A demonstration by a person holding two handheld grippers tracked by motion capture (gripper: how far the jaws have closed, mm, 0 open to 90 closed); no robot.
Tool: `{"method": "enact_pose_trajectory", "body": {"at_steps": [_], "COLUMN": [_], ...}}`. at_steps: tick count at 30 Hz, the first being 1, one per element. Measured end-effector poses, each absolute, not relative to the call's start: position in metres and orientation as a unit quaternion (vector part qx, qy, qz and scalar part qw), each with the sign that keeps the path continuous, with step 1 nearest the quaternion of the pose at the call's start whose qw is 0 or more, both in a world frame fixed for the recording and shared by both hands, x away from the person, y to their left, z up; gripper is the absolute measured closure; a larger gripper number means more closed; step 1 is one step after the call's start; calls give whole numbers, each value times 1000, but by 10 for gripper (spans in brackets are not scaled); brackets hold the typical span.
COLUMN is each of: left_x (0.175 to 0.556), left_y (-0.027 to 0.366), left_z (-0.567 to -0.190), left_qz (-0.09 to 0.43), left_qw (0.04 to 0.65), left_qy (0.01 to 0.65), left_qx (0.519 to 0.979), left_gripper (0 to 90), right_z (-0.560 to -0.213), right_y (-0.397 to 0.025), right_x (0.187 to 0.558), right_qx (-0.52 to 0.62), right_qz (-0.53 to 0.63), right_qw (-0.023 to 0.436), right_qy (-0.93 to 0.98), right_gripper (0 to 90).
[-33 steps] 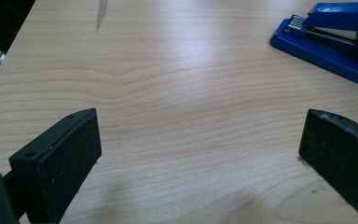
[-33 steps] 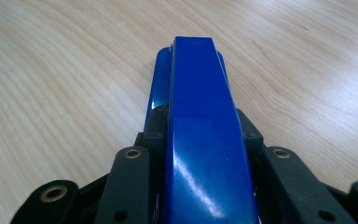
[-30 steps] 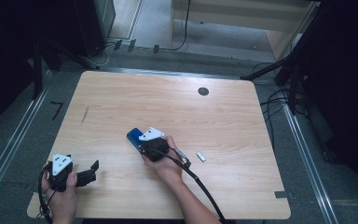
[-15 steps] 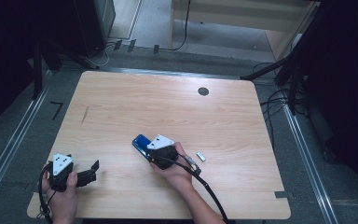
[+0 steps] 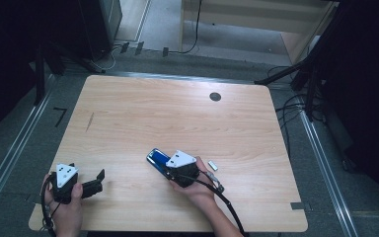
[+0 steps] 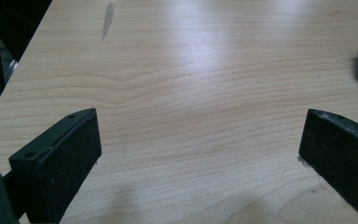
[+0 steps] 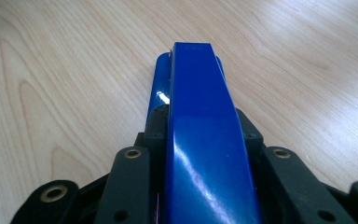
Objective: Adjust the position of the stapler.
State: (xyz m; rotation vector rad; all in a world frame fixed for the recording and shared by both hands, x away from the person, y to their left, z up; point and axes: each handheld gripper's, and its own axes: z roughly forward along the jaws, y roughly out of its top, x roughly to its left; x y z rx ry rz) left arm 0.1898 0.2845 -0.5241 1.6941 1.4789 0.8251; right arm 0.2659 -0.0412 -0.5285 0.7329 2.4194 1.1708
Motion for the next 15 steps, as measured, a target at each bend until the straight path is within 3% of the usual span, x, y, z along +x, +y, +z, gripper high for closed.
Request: {"method": "enact_pose_trajectory", "body": {"at_steps": [15], "left_x": [187], "left_y": [264], "left_z": [-519], "left_qz": [312], "left_qw": [372], "left_qy": [533], "left_qx": [693], "left_gripper": [0], "right_z": [-529], "right_y": [-66], "right_x": [248], "right_qx": [197], "right_qz": [427], "right_qw": [148], "right_qy": [870], "right_gripper": [670]}}
